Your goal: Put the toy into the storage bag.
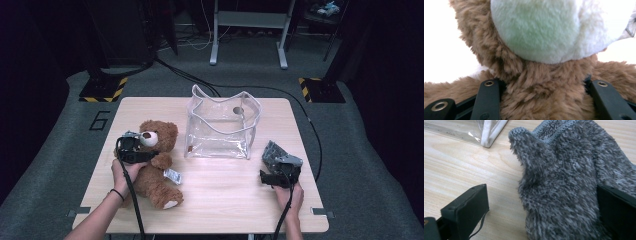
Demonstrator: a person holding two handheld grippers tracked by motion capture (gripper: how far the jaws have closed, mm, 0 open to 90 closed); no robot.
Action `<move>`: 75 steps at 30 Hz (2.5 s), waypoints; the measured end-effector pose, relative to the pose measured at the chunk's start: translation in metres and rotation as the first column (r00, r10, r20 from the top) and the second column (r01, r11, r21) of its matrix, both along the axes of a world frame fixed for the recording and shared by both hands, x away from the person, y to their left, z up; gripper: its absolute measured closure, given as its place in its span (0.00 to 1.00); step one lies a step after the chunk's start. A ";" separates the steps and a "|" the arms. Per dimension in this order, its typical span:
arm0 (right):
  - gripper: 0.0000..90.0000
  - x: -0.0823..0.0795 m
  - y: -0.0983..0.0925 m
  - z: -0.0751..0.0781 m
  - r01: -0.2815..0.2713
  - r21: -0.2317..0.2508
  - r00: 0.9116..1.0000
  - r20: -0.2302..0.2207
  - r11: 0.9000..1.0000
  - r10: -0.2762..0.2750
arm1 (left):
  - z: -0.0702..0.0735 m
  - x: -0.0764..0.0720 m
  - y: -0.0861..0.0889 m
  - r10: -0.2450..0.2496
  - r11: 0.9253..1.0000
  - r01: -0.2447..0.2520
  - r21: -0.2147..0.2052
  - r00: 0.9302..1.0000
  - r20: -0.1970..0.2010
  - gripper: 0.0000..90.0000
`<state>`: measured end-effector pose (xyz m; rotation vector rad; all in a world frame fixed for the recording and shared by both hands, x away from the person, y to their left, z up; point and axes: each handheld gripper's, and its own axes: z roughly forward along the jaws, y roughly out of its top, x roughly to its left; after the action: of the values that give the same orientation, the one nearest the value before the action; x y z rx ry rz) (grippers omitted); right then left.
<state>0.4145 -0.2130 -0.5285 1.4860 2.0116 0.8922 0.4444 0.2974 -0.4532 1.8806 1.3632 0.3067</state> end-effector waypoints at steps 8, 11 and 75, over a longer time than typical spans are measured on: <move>0.01 0.000 0.000 0.000 0.005 0.006 1.000 -0.001 1.000 -0.005 | 0.014 -0.008 0.005 -0.006 1.000 0.006 -0.002 0.998 0.069 0.56; 0.01 0.000 0.000 0.000 0.005 0.005 1.000 -0.002 1.000 -0.005 | 0.018 -0.010 0.008 -0.002 1.000 0.002 -0.006 0.995 0.096 0.56; 0.01 0.001 0.002 -0.001 0.015 -0.010 1.000 -0.006 1.000 -0.015 | 0.122 0.019 0.021 0.065 0.997 -0.042 -0.069 0.919 0.388 0.57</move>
<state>0.4153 -0.2105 -0.5290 1.4982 2.0034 0.8718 0.4638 0.3183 -0.3315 1.6256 1.1371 0.6268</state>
